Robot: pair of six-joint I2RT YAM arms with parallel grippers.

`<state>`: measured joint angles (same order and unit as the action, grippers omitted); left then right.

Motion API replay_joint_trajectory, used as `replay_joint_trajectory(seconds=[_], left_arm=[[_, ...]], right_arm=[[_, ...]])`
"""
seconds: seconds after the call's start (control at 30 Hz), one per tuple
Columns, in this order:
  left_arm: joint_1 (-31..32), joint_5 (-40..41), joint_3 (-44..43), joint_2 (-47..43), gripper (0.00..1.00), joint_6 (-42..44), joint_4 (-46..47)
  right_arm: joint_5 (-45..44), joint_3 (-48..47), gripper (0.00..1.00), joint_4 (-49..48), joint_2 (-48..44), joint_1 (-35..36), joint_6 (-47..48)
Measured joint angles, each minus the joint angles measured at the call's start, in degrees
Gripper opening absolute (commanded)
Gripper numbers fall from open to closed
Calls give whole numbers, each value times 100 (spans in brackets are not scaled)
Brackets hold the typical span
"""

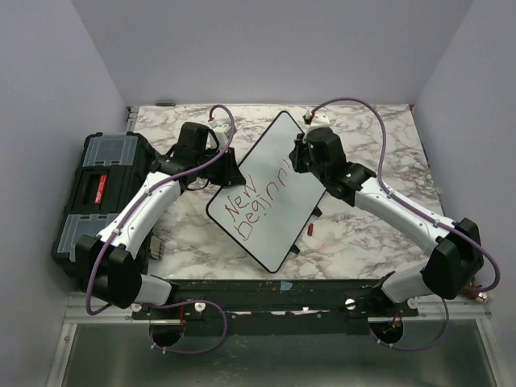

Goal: Write a sentence on the whiteboard

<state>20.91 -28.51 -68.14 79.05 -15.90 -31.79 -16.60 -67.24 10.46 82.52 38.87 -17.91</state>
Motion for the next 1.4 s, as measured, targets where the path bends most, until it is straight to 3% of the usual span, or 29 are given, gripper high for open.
replay_joint_trajectory(seconds=[0.5,1.4], left_arm=[[11,28,-11,2,0,0,-22],[22,55,-11,-2,0,-2,-4]], right_arm=[[256,-570,1,-33,614,0,-4],[87,-129,1,-101,177,-184,48]])
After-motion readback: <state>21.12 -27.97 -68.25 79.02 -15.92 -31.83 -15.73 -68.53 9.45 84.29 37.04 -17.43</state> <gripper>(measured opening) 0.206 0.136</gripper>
